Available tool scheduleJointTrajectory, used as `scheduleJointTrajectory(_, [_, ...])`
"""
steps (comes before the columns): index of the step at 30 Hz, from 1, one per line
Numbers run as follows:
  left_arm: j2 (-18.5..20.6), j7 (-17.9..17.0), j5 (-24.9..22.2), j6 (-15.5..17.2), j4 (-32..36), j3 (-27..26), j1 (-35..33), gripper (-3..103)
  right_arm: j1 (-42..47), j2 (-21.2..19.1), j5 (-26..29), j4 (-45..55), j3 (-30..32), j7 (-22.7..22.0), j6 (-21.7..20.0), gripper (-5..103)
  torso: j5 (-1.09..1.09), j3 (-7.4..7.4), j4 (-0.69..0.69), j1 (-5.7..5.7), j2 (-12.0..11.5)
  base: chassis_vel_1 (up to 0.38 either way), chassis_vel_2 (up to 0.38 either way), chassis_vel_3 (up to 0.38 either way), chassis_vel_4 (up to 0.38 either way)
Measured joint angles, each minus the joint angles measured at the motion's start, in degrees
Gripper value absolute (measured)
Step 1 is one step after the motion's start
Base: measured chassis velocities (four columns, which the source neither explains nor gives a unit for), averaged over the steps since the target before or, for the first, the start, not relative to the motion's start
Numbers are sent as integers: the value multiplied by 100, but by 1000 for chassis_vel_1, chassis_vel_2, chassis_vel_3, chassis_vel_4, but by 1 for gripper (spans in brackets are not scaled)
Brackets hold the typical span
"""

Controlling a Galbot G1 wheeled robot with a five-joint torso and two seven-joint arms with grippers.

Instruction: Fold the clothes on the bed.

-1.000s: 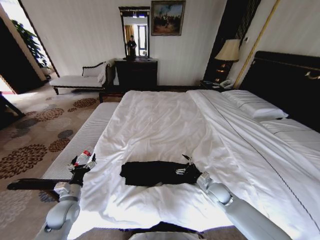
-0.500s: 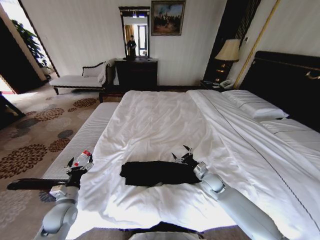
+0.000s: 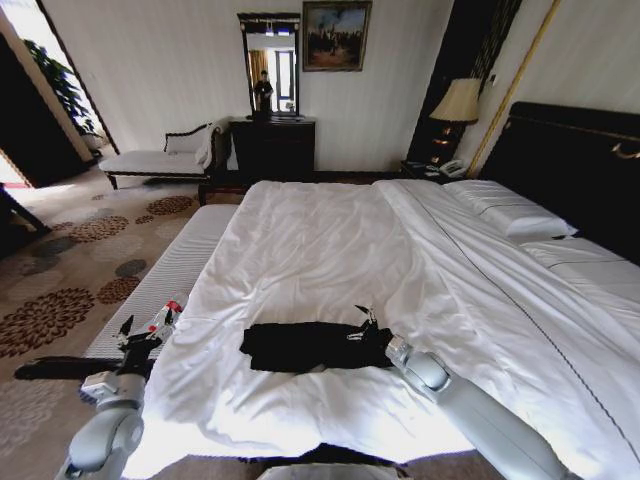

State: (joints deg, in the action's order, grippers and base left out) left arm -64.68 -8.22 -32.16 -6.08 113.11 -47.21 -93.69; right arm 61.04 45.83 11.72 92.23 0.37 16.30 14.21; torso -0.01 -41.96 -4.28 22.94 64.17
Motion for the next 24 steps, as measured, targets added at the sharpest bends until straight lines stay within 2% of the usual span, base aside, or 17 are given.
scheduleJointTrajectory(4, [-5,-37,17,36,20,42,47,100,410,-144,-96,270,187,1006,576,100,1,0,2,0,0,0,0,0,0])
scheduleJointTrajectory(5, [-5,-37,17,36,20,42,47,100,410,-144,-96,270,187,1006,576,100,1,0,2,0,0,0,0,0,0])
scheduleJointTrajectory(8, [9,-52,5,76,71,44,82,100,703,-216,-44,418,314,1668,907,100,1,0,1,0,0,0,0,0,0])
scheduleJointTrajectory(11, [36,-63,-39,125,140,64,164,100,792,-227,102,471,428,1904,1116,100,1,0,1,-1,0,0,0,0,0])
scheduleJointTrajectory(14, [74,-102,-99,207,248,139,320,100,784,-206,336,545,608,1927,1248,100,1,0,2,0,0,0,0,0,0])
scheduleJointTrajectory(15, [93,-157,-125,264,304,206,424,100,753,-186,494,599,691,1870,1275,100,1,0,2,0,0,0,0,0,0])
scheduleJointTrajectory(17, [127,-293,-138,442,399,477,713,100,651,-149,821,719,802,1452,1262,100,0,0,4,0,0,0,0,0,0])
scheduleJointTrajectory(18, [127,-293,-138,442,399,477,713,100,651,-149,821,719,802,1452,1262,100,0,0,4,0,0,0,0,0,0])
scheduleJointTrajectory(21, [125,-573,158,739,259,1123,1475,100,474,-50,1059,825,841,208,953,100,0,0,2,0,0,0,0,0,0])
scheduleJointTrajectory(22, [122,-575,218,764,214,1203,1594,100,448,-32,1062,829,834,-9,869,100,0,0,2,0,0,0,0,0,0])
scheduleJointTrajectory(23, [122,-593,447,847,-32,1590,2140,100,387,37,1102,831,802,-706,579,100,1,-1,2,1,0,0,0,0,0])
scheduleJointTrajectory(24, [122,-593,447,847,-32,1590,2140,100,387,37,1102,831,802,-706,579,100,1,-1,2,1,0,0,0,0,0])
